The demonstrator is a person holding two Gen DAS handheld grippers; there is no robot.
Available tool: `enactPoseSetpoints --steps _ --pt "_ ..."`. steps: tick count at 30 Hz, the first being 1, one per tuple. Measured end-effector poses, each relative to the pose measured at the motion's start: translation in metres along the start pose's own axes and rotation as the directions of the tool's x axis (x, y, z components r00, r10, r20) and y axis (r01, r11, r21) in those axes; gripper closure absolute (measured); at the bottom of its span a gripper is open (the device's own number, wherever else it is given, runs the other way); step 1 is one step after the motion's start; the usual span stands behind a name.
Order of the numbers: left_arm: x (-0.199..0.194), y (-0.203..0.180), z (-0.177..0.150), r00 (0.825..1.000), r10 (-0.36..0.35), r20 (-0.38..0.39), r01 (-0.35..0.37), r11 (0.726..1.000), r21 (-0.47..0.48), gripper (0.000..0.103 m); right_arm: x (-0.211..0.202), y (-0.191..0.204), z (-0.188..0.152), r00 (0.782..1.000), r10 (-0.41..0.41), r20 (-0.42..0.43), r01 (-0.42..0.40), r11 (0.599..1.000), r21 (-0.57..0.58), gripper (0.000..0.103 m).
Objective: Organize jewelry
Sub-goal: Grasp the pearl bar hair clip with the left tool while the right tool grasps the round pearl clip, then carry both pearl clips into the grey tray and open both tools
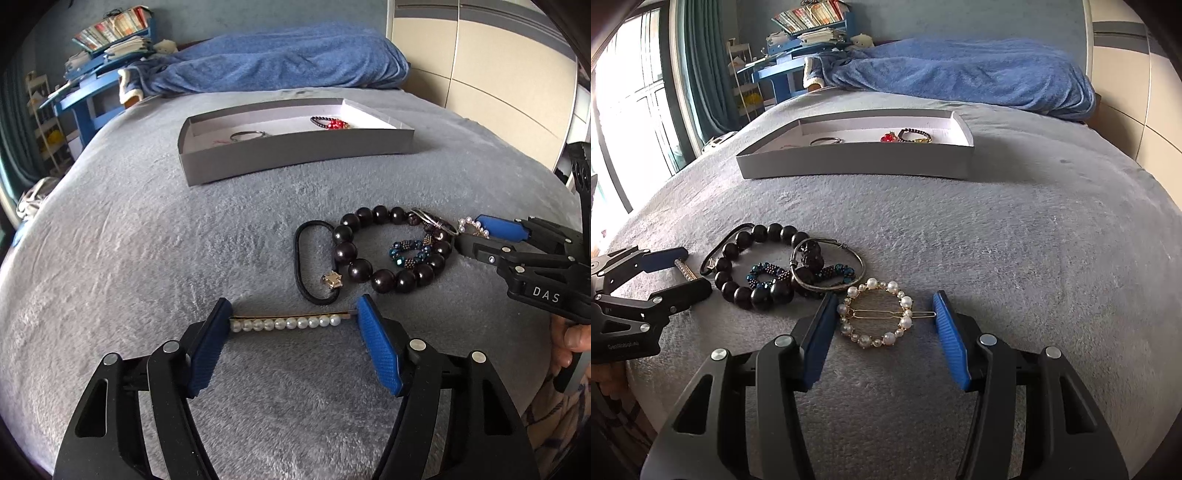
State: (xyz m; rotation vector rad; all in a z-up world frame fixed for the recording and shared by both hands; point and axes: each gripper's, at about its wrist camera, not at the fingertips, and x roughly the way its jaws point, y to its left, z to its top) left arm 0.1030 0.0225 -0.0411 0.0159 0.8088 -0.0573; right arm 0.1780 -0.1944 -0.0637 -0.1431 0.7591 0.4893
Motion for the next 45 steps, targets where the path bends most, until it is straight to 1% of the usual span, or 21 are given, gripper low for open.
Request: enactPoseSetpoints --steps 4,9,16,20,23,31,38,45 --pt "-0.006 0.002 0.002 1.0 -0.007 0.014 0.007 1.0 -0.009 0.033 -0.005 -0.001 -0.002 1.0 -0.004 0.007 0.004 1.0 0.002 0.05" --pt "-0.017 0.004 0.014 0.999 -0.014 0.045 0.014 1.0 -0.012 0.033 -0.015 -0.004 -0.001 1.0 -0.013 0.025 0.013 1.0 0.011 0.05" --pt "-0.023 0.007 0.029 0.997 -0.011 0.073 0.012 1.0 -0.007 0.033 -0.03 -0.012 0.009 0.997 -0.026 0.072 0.023 0.999 0.041 0.05" --pt "-0.024 0.013 0.044 0.996 -0.01 0.089 0.01 1.0 -0.008 0.033 -0.035 -0.017 0.019 0.996 -0.023 0.091 0.018 0.998 0.057 0.05" --pt "-0.023 0.015 0.055 0.995 -0.009 0.099 0.009 1.0 -0.002 0.033 -0.036 -0.02 0.029 0.994 -0.021 0.104 0.014 0.998 0.063 0.05" --pt "-0.016 0.016 0.086 0.992 -0.012 0.127 0.011 1.0 0.011 0.033 -0.032 -0.024 0.07 0.99 -0.001 0.138 -0.006 0.999 0.049 0.05" --pt "-0.005 0.017 0.114 0.989 -0.015 0.149 0.011 0.999 0.03 0.033 -0.009 -0.025 0.104 0.991 0.016 0.134 -0.02 0.999 0.026 0.05" --pt "0.014 0.025 0.138 0.988 -0.013 0.151 0.009 1.0 0.027 0.033 0.014 -0.021 0.13 0.991 0.032 0.128 -0.033 0.999 0.007 0.05"
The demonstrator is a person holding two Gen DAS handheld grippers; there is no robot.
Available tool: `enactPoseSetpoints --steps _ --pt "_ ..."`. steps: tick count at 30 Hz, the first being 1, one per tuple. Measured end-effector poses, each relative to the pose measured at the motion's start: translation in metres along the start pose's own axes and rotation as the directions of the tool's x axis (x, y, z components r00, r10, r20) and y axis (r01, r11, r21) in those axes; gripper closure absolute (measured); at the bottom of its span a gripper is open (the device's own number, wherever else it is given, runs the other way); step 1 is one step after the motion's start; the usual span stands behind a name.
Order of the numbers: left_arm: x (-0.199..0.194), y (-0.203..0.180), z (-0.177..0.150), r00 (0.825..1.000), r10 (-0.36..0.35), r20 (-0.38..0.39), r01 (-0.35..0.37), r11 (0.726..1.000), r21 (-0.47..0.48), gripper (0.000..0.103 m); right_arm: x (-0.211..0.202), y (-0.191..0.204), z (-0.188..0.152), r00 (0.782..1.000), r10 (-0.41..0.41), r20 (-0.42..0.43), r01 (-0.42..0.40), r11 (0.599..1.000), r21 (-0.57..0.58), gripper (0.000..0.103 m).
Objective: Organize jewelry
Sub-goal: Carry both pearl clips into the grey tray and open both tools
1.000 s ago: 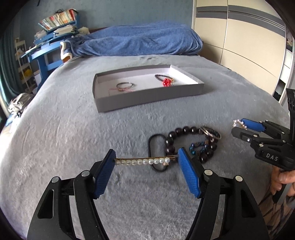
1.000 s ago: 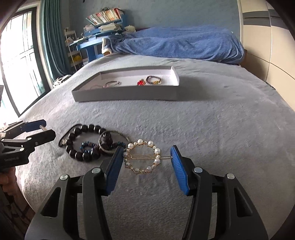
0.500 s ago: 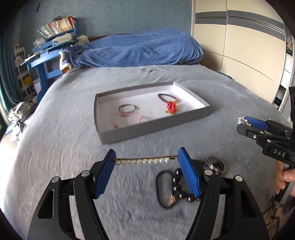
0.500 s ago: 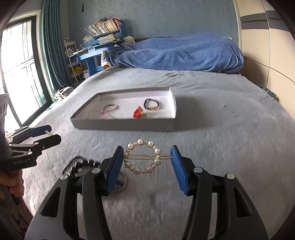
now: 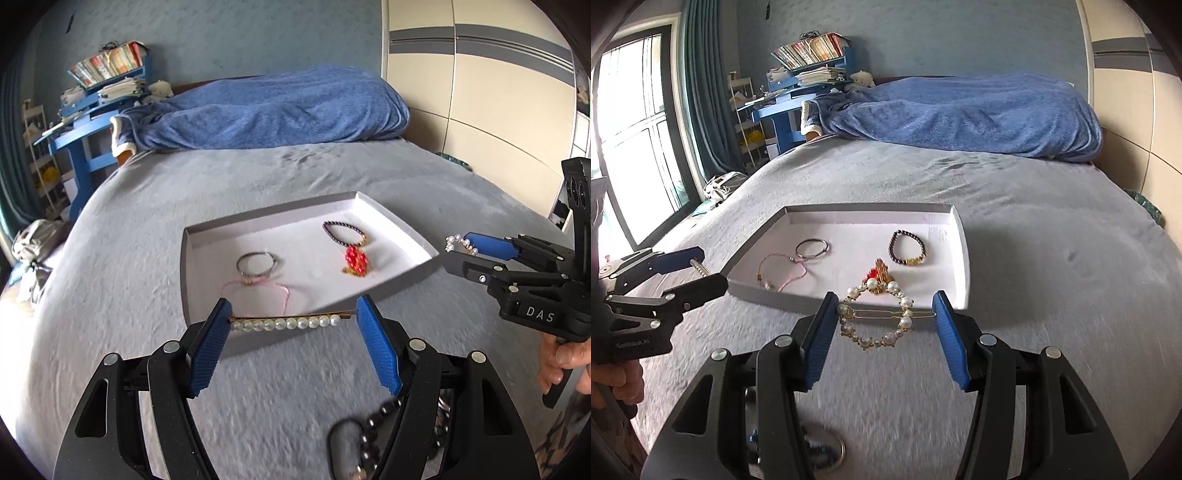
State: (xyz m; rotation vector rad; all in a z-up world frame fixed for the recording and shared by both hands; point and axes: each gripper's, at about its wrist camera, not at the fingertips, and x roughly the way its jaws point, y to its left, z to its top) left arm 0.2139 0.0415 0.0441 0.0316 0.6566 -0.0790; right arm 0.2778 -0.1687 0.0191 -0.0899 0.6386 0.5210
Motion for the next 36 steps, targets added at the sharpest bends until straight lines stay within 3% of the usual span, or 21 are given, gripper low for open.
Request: enactPoseSetpoints --steps 12,19,28,36 --pt "0.059 -0.005 0.029 0.999 0.0 -0.04 0.0 1.0 0.01 0.033 0.057 -0.004 0.025 0.998 0.029 -0.053 -0.03 0.999 -0.016 0.05" --pt "0.095 -0.006 0.03 0.996 0.013 -0.093 -0.013 1.0 -0.003 0.033 0.084 -0.008 0.027 0.996 0.03 -0.084 -0.033 0.999 -0.028 0.05" --pt "0.119 -0.008 0.017 0.989 0.031 -0.145 -0.031 1.0 0.001 0.033 0.102 -0.012 0.019 0.993 0.048 -0.11 -0.05 0.998 -0.023 0.05" --pt "0.122 -0.005 0.018 0.989 0.042 -0.141 -0.043 0.999 -0.004 0.032 0.106 -0.018 0.013 0.992 0.047 -0.114 -0.049 0.999 -0.015 0.05"
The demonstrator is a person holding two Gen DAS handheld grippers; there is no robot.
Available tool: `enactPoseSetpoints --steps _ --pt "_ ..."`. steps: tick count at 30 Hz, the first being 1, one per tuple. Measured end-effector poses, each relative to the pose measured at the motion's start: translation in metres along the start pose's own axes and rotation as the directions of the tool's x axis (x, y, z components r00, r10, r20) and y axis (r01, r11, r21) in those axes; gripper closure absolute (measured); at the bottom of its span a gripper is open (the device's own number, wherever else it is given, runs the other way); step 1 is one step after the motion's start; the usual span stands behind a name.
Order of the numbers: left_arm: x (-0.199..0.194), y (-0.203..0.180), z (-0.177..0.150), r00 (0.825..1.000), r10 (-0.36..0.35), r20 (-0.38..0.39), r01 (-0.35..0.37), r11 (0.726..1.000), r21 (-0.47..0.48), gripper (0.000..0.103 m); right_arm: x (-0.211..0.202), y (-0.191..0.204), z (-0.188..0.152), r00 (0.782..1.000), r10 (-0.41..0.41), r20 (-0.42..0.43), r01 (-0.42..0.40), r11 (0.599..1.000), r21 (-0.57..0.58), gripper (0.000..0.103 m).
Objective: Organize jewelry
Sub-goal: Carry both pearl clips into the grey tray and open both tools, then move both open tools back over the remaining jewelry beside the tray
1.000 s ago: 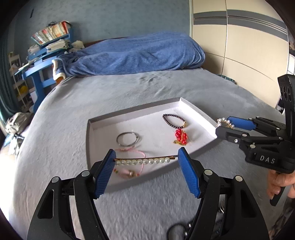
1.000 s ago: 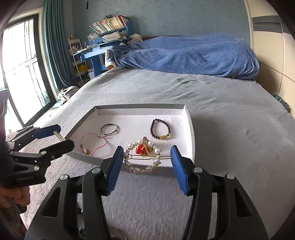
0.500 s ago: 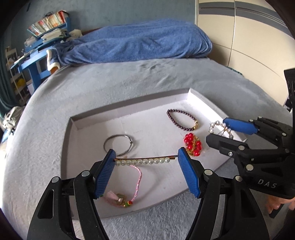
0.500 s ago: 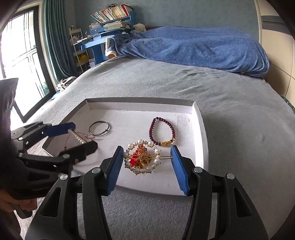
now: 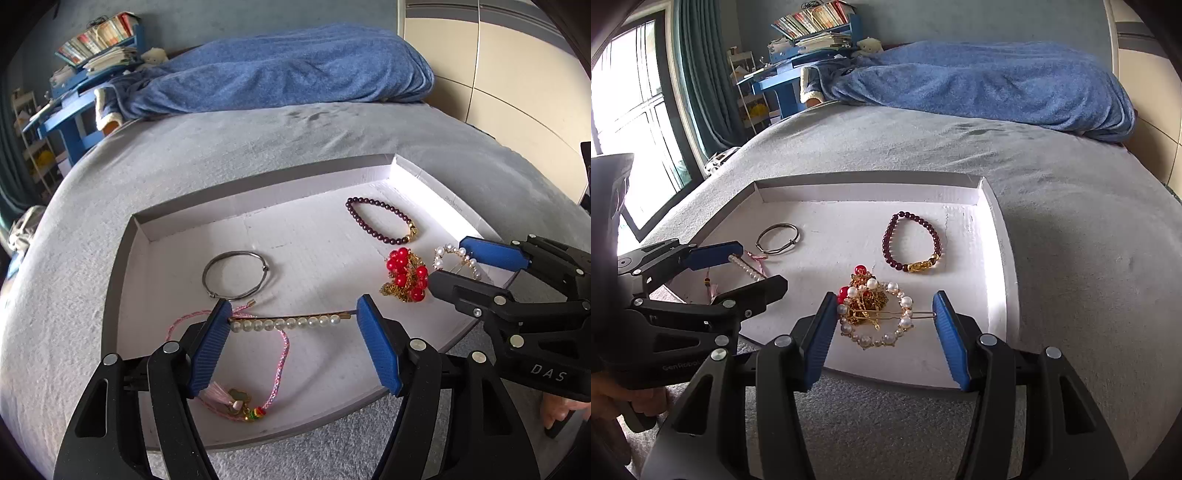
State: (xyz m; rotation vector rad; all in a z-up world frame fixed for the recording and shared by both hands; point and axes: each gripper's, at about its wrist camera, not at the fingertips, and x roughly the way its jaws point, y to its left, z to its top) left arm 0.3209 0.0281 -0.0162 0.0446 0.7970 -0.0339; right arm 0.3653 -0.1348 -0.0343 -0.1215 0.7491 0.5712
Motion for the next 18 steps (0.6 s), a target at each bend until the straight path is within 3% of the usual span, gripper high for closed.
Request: enactPoseSetpoints --steps 6,18 --pt "0.0 0.001 0.002 1.0 -0.002 0.01 0.002 1.0 -0.006 0.026 -0.008 0.002 -0.002 1.0 -0.002 0.023 0.002 1.0 -0.01 0.048" --pt "-0.036 0.01 -0.001 0.995 0.02 0.098 -0.016 0.999 -0.043 0.008 -0.046 0.005 -0.016 0.995 -0.001 0.103 0.002 1.0 -0.011 0.034"
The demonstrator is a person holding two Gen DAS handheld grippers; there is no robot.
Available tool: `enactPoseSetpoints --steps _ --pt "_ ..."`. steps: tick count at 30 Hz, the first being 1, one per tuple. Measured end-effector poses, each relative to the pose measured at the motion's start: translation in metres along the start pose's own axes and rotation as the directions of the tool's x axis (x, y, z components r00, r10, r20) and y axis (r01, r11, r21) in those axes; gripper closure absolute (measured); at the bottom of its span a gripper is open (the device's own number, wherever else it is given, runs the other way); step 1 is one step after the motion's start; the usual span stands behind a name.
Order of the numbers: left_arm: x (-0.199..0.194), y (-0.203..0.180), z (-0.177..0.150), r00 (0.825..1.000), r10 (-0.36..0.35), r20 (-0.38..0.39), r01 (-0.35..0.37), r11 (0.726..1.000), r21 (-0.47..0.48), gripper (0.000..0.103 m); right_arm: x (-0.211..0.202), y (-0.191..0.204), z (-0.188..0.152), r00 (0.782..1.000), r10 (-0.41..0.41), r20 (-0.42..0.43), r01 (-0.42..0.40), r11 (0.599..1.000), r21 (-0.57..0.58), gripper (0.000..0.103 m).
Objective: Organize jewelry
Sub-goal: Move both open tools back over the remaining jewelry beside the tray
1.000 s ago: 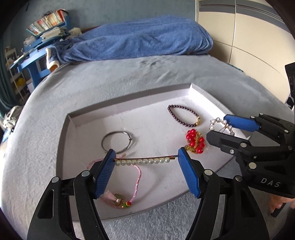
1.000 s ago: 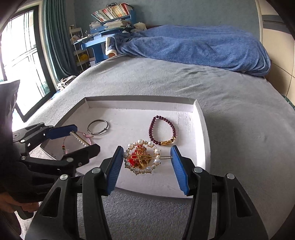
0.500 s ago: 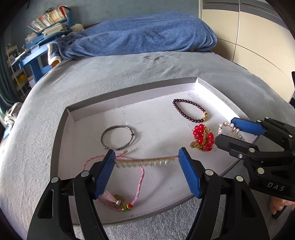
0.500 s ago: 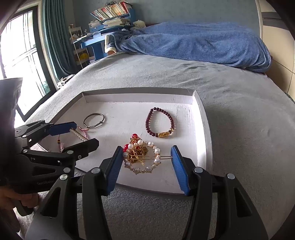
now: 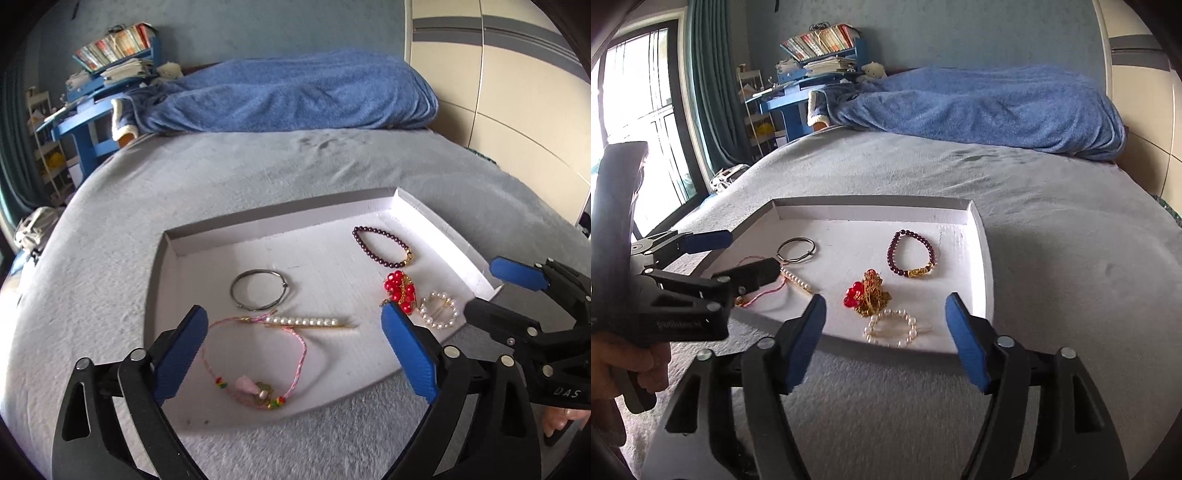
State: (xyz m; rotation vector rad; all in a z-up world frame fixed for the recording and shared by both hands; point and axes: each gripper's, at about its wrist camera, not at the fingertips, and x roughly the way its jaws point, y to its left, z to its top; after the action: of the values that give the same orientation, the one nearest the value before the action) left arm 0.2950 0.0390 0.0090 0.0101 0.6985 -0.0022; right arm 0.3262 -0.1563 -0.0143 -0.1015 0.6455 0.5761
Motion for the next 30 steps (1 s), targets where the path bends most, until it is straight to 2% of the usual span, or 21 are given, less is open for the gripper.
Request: enactPoseSetpoints --steps 4,10,21,30 --pt "-0.015 0.002 -0.006 1.0 0.008 0.024 -0.007 1.0 -0.015 0.007 -0.017 -0.001 -0.008 1.0 -0.008 0.018 0.007 1.0 0.019 0.023" --pt "-0.041 0.004 -0.02 0.998 -0.007 0.056 0.009 0.999 -0.035 0.006 -0.045 -0.002 -0.023 0.999 -0.022 0.041 0.02 0.999 0.044 0.014" --pt "-0.08 0.007 -0.056 0.997 -0.029 0.076 0.03 0.999 -0.022 0.005 -0.072 0.004 -0.055 0.999 -0.038 0.035 0.035 0.996 0.083 0.007" --pt "-0.096 0.006 -0.095 0.997 -0.057 0.05 0.058 0.998 -0.029 0.005 -0.085 0.005 -0.077 0.997 -0.069 0.028 0.065 0.991 0.113 0.006"
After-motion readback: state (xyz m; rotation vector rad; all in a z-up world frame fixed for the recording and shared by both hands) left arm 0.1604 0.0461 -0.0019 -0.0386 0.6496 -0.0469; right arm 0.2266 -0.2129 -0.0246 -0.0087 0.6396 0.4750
